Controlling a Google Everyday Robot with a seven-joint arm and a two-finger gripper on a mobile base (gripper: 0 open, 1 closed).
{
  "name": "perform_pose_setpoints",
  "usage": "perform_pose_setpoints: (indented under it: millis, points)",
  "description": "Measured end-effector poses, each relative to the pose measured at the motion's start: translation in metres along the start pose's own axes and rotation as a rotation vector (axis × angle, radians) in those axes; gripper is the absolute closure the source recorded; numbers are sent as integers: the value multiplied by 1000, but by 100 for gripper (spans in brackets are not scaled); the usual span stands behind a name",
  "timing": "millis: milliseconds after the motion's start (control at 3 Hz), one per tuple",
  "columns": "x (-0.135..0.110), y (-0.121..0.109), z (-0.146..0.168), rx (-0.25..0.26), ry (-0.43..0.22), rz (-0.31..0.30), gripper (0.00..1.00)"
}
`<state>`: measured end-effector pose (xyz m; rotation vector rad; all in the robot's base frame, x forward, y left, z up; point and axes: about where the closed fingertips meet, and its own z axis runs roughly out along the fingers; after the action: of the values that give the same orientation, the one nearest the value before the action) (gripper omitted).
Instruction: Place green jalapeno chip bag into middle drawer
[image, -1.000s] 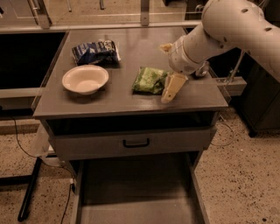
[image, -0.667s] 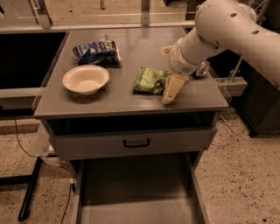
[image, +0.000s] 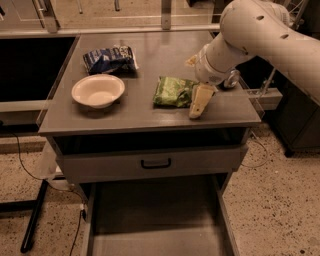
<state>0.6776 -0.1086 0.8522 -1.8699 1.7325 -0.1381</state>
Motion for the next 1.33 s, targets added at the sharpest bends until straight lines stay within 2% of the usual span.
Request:
perform_pose_setpoints:
  millis: [1000,1333]
  points:
    - [0,0,0,0,0,0,88]
    - [0,0,0,0,0,0,100]
